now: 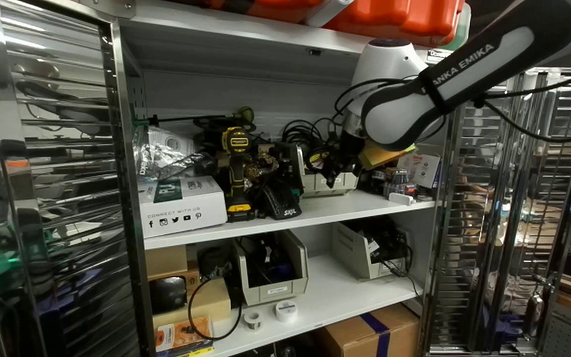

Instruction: Pick up the black cable and put it in the cable tray

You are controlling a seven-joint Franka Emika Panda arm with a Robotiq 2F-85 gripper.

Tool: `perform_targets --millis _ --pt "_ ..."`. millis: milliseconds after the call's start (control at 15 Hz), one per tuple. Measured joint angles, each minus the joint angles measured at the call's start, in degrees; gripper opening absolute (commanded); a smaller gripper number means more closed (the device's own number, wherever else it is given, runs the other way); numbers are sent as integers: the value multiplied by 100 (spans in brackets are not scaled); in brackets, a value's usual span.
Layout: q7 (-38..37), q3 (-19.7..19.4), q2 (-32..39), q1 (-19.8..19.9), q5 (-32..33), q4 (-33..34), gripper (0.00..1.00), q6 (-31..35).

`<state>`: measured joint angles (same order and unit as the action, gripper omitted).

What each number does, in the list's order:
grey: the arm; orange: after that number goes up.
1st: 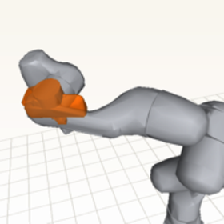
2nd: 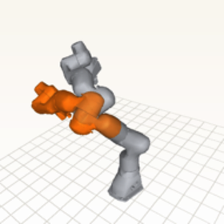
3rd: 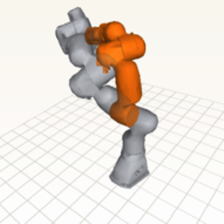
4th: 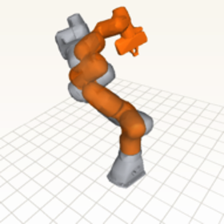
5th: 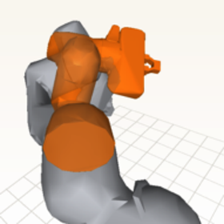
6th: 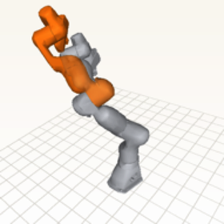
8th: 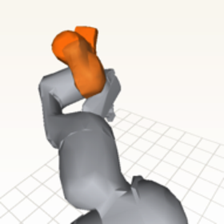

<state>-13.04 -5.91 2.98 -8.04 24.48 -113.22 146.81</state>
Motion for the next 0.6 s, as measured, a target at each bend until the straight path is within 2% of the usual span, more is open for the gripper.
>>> perform_targets --millis 267,600 --pt "681 247 -879 189 -638 -521 100 -1756" --pt "1385 269 -1614 356 -1363 -320 100 -4283"
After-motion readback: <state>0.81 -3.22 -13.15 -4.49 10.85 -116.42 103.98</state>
